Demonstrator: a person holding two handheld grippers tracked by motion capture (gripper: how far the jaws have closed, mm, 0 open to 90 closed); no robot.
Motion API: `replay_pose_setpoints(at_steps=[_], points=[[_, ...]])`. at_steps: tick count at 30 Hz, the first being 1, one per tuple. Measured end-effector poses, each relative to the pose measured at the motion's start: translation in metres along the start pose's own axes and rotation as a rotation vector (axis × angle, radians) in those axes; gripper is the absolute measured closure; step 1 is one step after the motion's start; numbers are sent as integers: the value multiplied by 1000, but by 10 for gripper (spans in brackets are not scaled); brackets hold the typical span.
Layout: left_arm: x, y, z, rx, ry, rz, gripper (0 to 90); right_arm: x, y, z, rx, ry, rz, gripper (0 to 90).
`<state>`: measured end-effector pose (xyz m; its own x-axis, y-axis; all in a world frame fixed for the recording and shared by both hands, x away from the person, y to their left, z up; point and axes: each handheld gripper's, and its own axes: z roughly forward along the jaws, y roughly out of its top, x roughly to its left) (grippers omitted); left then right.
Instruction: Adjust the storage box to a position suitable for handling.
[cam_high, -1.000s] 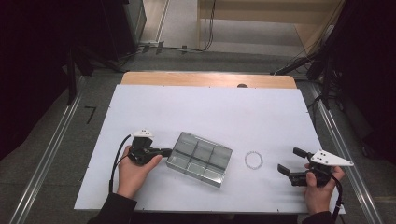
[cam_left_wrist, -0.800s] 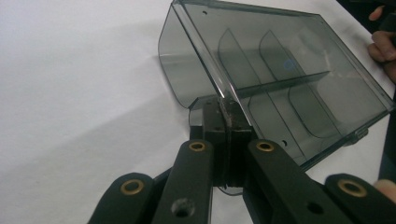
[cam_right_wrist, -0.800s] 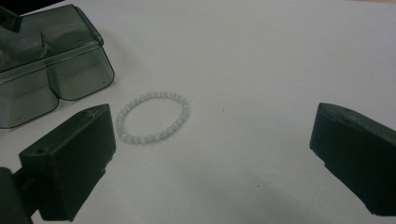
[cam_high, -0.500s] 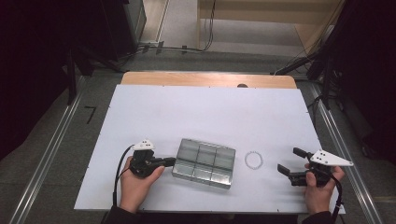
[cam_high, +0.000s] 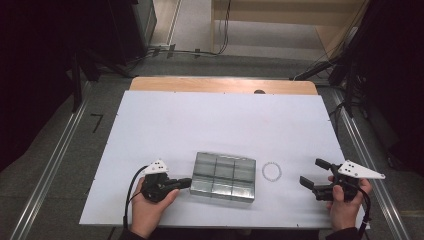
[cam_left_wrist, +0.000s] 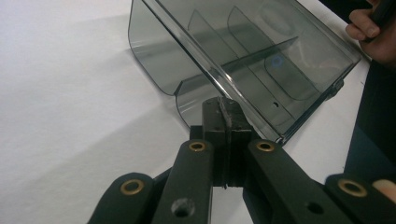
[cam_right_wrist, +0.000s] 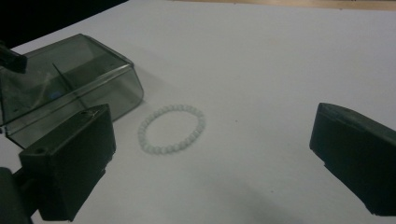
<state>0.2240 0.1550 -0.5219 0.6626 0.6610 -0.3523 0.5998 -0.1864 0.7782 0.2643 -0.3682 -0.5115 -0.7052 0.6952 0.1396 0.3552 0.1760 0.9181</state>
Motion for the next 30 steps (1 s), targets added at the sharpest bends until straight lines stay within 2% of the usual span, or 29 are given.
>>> replay_pose_setpoints(at_steps=[1,2,4,8,10,12,13,15,17,18,19,22,23,25,26,28,29,30], points=[[-2,-1,2,1,-11,4,900,8,4,0,-1,2,-18,1],[-2,-1,2,1,-11,4,900,8,4,0,-1,2,-18,1],[-4,-1,3,-4,-9,10,900,22,11,0,-10,-8,-37,38],[-8,-3,4,-10,-10,11,900,39,17,6,11,-16,-52,59],[-11,-4,6,-8,-22,21,900,46,19,9,26,0,-51,134],[-13,-4,7,-5,-24,26,900,50,20,11,37,5,-51,156],[-14,-4,7,-3,-28,30,900,57,20,13,58,14,-56,224],[-16,-5,8,-3,-32,34,900,65,20,16,93,3,-63,300],[-17,-6,9,-3,-38,38,900,70,19,18,123,10,-69,412],[-18,-6,10,-1,-41,42,900,70,19,18,123,10,-69,412],[-18,-6,10,0,-44,44,900,75,16,20,150,25,-86,519],[-21,-6,12,3,-53,57,900,80,13,26,217,62,-102,713],[-22,-6,12,4,-55,58,900,80,13,26,217,62,-102,713],[-23,-6,13,9,-59,67,900,81,11,30,262,87,-110,807],[-24,-6,14,8,-61,67,900,81,9,34,300,115,-122,852],[-24,-6,14,10,-63,71,900,81,7,36,320,157,-124,868],[-24,-6,14,10,-63,72,900,81,7,36,320,157,-124,868],[-24,-6,14,10,-64,73,900,80,6,38,330,176,-125,872]])
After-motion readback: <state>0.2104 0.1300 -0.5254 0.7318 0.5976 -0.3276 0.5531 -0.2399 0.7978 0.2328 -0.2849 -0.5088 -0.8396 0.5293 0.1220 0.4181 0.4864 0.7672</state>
